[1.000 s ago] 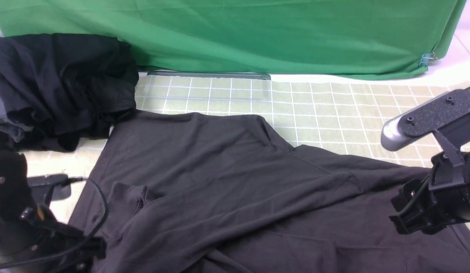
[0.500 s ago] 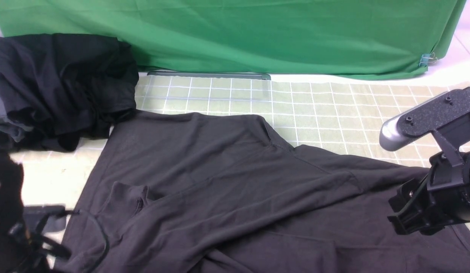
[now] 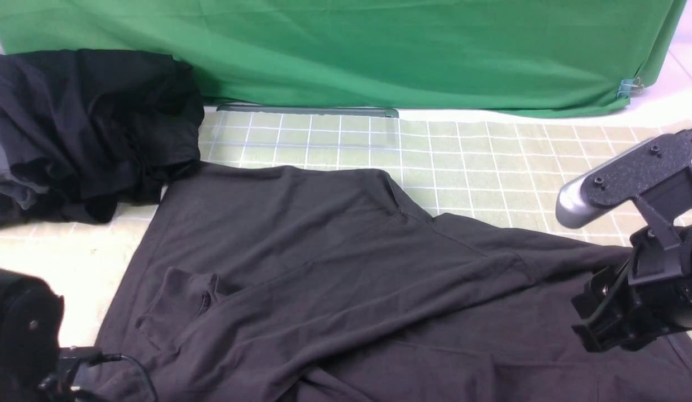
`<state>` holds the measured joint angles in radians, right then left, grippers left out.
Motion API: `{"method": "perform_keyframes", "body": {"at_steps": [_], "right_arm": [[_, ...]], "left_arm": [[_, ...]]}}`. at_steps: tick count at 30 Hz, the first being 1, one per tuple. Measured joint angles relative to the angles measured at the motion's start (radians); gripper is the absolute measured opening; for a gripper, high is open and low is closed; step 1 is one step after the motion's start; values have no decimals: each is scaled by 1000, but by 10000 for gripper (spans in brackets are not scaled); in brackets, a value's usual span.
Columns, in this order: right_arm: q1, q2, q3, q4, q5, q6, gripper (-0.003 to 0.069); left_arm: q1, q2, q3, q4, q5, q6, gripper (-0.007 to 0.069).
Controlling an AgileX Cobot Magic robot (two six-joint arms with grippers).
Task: Fold a long-sleeved shirt over a green coffee tablecloth.
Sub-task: 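Grasp the near edge of the shirt at its hem and shoulder corners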
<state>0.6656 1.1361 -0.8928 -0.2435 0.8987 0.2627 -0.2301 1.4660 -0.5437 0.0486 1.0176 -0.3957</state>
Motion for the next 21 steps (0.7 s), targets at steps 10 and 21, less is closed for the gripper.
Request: {"method": "perform_keyframes", "body": {"at_steps": [10,21], "right_arm": [[-1,0,6,337,149,-358,379],[197,113,185,494,28,-425,431]], "left_arm": [[2,52,-20,-54,16,9,217],[2,-252,13,-37,74,4,4]]}}
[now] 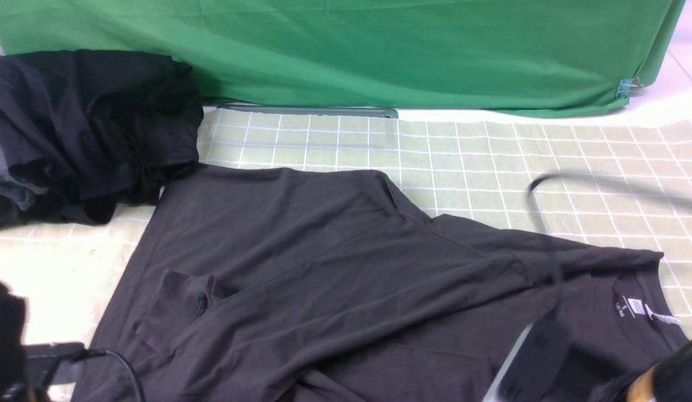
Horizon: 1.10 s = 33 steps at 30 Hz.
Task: Fold a long-sleeved shirt over a green coffee tablecloth.
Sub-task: 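Grasp the near edge of the shirt at its hem and shoulder corners, then fold the black garment in half by bringing its near edge over to the far edge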
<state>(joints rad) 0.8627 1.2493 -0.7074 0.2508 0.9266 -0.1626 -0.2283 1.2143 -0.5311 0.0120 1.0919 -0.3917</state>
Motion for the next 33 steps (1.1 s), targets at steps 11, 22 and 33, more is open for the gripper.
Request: {"method": "perform_keyframes", "body": {"at_steps": [11,22,33], "right_arm": [[198,251,25,-74,-196,163,519],[202,168,25,-162,-125,229,34],[-81,18,-222,-333,-10,144,31]], "left_arm": [[0,-222,0,-58,65,-3,4],[0,-349,-53,-100,123,-6,4],[0,-82,-491,118,79,-63,4]]}}
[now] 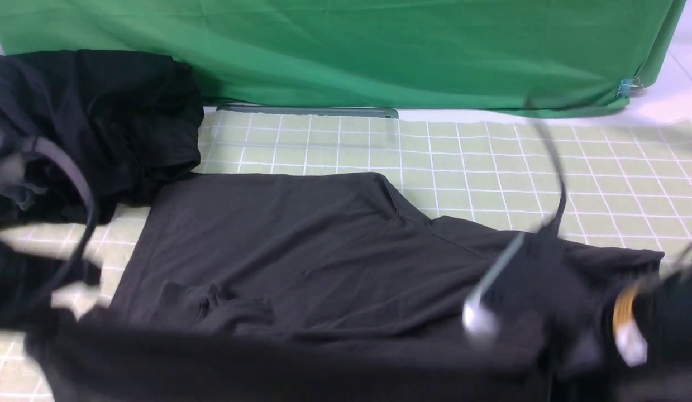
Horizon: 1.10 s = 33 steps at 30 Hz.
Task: Fold a long-sleeved shirt over a green coffee tablecloth.
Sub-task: 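Fold the black garment in half by bringing its near edge over to the far edge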
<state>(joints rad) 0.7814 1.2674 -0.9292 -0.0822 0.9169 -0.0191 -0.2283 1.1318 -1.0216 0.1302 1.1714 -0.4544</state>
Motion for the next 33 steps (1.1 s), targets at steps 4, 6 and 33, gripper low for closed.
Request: {"method": "perform_keyframes", "body": {"at_steps": [4,6,33], "right_arm": [[-135,95,-153,-1,-7,-106,31],[-198,177,-248,-2,-14,-155,31],[-305,866,-820,-12,-161,-170,50]], "left_arm": [[0,197,-189,40,-40,-1,4],[4,335,-312,53,-48,8,4],[181,1121,-1078,86,9,200,4]]}}
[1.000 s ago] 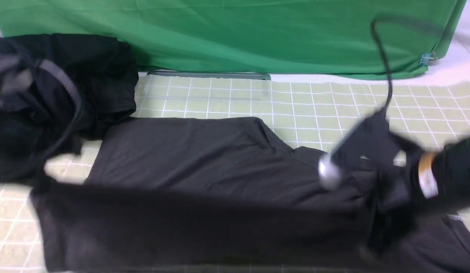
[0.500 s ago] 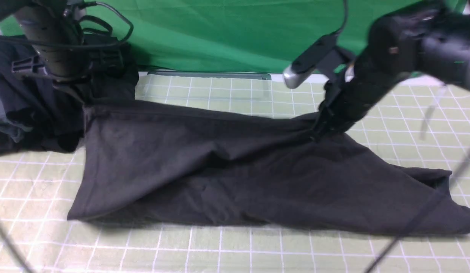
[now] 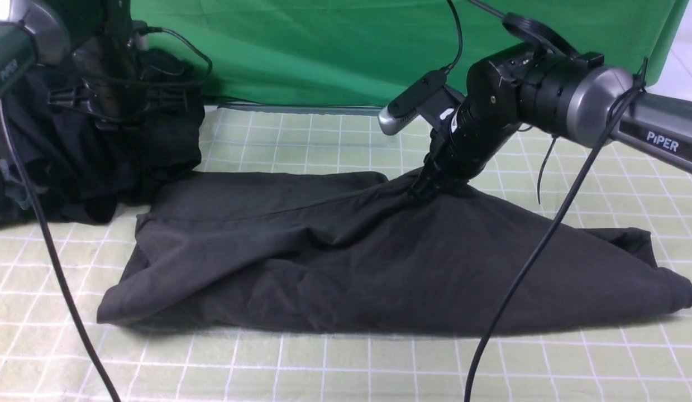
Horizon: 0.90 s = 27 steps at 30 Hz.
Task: Fold a long-sleeved shirt over a green coffee tablecloth.
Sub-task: 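Fold the black garment in half by bringing its near edge over to the far edge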
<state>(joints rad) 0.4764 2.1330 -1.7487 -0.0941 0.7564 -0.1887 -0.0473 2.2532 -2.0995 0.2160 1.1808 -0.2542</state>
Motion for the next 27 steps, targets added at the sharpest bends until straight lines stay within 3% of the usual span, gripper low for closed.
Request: {"method": "perform_keyframes", "body": {"at_steps": [3,9,13,18,22,26,27], "right_arm": [[0,0,-3,0,15,12,78],[-1,0,-3,0,102,37,228],[-1,0,-3,0,154,38,295],[-1,0,-3,1,164,39,307],[-1,0,-3,3,165,39,309],[-1,0,-3,11,166,39,310],[-1,0,-3,12,166,39,310]], "left_arm": [[0,0,0,-44,29,47,4],[0,-28,56,-240,27,162,10],[0,-151,263,-202,31,130,24],[0,-233,415,-140,26,87,74],[0,-219,443,-141,-17,78,216],[0,-189,443,-161,-77,76,483],[0,-187,443,-164,-77,76,500]]}}
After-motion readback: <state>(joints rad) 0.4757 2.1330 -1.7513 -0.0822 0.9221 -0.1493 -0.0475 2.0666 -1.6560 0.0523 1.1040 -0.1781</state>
